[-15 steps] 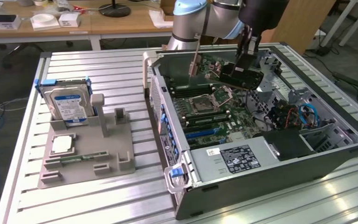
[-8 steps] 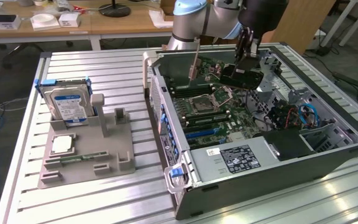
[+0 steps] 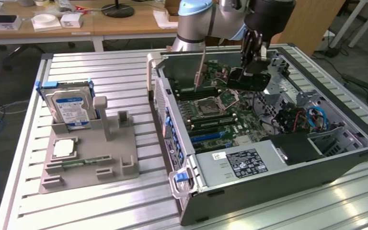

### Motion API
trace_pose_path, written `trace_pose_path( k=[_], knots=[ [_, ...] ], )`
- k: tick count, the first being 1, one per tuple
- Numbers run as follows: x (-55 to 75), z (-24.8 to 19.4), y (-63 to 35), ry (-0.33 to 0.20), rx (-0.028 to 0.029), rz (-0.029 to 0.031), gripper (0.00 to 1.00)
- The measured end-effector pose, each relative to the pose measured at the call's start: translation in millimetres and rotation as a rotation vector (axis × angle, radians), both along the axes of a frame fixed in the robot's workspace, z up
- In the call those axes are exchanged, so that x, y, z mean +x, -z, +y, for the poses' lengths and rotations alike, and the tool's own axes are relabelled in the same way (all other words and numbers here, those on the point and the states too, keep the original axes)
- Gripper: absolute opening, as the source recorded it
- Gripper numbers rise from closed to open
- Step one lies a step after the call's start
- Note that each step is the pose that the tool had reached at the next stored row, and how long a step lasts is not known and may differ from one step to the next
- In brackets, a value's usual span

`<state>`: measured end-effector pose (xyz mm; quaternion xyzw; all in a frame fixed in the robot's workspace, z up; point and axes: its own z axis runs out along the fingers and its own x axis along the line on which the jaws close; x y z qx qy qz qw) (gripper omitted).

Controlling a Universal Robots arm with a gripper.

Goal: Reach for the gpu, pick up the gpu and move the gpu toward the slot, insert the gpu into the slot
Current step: 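Insert the gpu into the slot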

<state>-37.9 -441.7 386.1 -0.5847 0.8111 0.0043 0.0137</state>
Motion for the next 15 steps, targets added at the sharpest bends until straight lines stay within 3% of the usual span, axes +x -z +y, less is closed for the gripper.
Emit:
trace_pose_path(
  k=[15],
  knots=[
    [0.0,0.0,7.6,-0.211,0.0001,-0.0307,0.26]
  ],
)
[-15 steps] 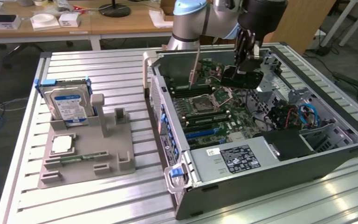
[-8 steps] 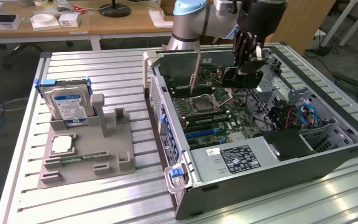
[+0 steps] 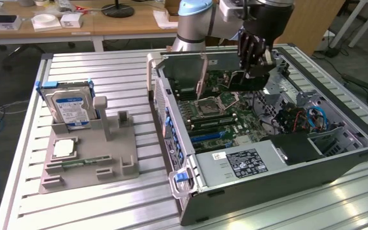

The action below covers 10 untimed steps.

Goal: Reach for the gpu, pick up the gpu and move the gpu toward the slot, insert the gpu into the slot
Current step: 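Insert the gpu into the slot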

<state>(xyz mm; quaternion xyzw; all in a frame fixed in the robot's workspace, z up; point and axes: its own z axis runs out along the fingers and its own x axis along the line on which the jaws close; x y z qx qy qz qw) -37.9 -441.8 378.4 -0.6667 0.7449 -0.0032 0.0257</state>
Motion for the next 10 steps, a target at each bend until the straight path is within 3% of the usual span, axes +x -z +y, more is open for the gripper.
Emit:
trace_pose_path(
  k=[4,10],
  knots=[
    [0.0,-0.2,2.2,-0.051,-0.0001,-0.0072,0.26],
    [-0.8,-0.2,4.7,-0.055,-0.0001,-0.0116,0.26]
  ],
)
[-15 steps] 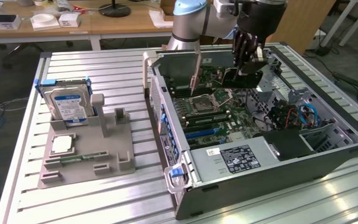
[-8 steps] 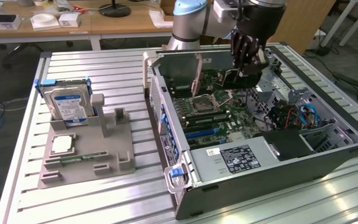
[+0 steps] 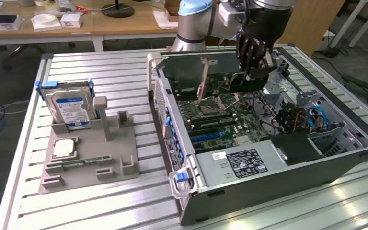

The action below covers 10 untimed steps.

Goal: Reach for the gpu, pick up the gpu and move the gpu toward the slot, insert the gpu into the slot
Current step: 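Insert the gpu into the slot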

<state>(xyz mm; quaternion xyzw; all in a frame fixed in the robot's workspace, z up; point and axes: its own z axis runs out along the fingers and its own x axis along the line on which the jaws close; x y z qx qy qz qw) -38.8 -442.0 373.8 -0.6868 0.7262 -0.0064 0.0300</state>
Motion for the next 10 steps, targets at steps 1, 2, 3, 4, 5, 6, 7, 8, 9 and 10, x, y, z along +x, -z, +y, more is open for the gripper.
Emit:
trace_pose_path(
  k=[1,2,3,4,5,6,7,8,9,10],
  knots=[
    [-1.5,0.0,0.7,0.000,0.0000,-0.0001,0.26],
    [-4.0,0.0,1.4,0.000,-0.0004,-0.0001,0.26],
    [-6.8,0.0,2.1,0.000,-0.0003,-0.0001,0.26],
    [-8.9,0.0,3.0,0.001,-0.0003,-0.0001,0.26],
    [-9.9,-0.1,3.7,0.000,-0.0006,0.0000,0.26],
    [-11.0,-0.1,4.7,0.000,-0.0010,-0.0001,0.26],
    [-12.0,-0.2,6.4,0.000,-0.0016,0.0001,0.26],
    [-13.2,-0.5,8.2,0.000,-0.0020,0.0002,0.26],
    [-14.0,-0.6,9.9,0.000,-0.0026,0.0003,0.26],
    [-14.0,-0.6,11.5,0.000,-0.0029,0.0008,0.26]
  ],
)
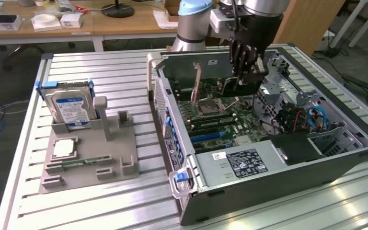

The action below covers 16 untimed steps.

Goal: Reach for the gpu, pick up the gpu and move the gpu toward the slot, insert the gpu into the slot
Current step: 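Insert the gpu into the slot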

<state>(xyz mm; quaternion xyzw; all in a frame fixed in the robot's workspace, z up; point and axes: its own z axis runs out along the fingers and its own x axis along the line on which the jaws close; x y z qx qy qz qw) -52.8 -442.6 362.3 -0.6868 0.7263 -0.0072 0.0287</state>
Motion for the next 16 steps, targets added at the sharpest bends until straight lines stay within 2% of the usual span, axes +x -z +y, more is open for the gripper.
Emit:
trace_pose_path(
  k=[1,16],
  knots=[
    [0.0,0.0,1.7,0.000,-0.0012,0.0005,0.26],
    [-2.8,-1.4,29.0,0.000,-0.0011,0.0010,0.26]
  ],
)
